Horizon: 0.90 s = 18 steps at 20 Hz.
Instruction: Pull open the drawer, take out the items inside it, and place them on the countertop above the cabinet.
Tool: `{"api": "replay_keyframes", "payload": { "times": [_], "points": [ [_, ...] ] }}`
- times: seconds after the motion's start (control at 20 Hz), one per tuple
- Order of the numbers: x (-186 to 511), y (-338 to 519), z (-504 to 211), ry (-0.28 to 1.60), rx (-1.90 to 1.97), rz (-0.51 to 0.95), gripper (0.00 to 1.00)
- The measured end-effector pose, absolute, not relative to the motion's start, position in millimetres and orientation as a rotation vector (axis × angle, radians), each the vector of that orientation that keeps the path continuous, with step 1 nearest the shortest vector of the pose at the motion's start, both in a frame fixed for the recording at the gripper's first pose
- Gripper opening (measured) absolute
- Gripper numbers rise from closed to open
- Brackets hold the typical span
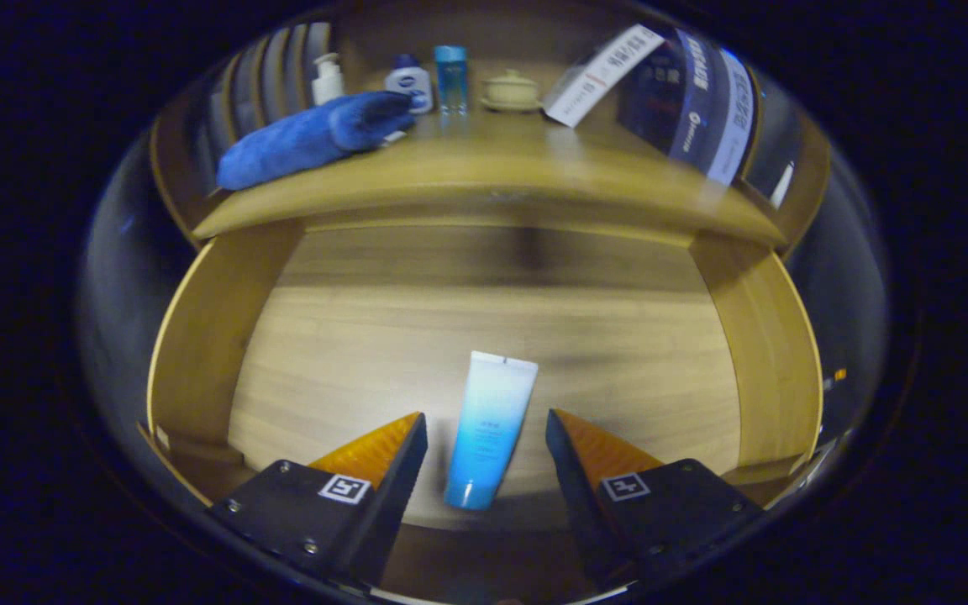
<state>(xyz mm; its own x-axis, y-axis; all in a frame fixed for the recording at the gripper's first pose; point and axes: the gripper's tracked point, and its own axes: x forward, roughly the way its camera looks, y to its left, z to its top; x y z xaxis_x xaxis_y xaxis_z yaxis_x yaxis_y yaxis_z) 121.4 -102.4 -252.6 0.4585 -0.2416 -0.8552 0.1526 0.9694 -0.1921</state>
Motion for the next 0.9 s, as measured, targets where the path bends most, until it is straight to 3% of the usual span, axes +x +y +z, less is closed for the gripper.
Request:
{"api": "replay_keyframes", "payload": {
  "times": [0.05, 0.2, 0.4, 0.5, 0.9],
  "points": [
    [120.5, -101.3, -261.9, 1.103, -0.071, -0.241, 0.85],
    [108.5, -96.9, -268.1, 1.218, 0.033, -0.259, 0.65],
    [114.4, -97.7, -265.6, 1.167, 0.052, -0.258, 0.43],
    [119.9, -100.0, -255.9, 1.088, 0.035, -0.249, 0.39],
    [125.1, -96.7, -188.9, 0.756, 0.031, -0.201, 0.39]
  ]
}}
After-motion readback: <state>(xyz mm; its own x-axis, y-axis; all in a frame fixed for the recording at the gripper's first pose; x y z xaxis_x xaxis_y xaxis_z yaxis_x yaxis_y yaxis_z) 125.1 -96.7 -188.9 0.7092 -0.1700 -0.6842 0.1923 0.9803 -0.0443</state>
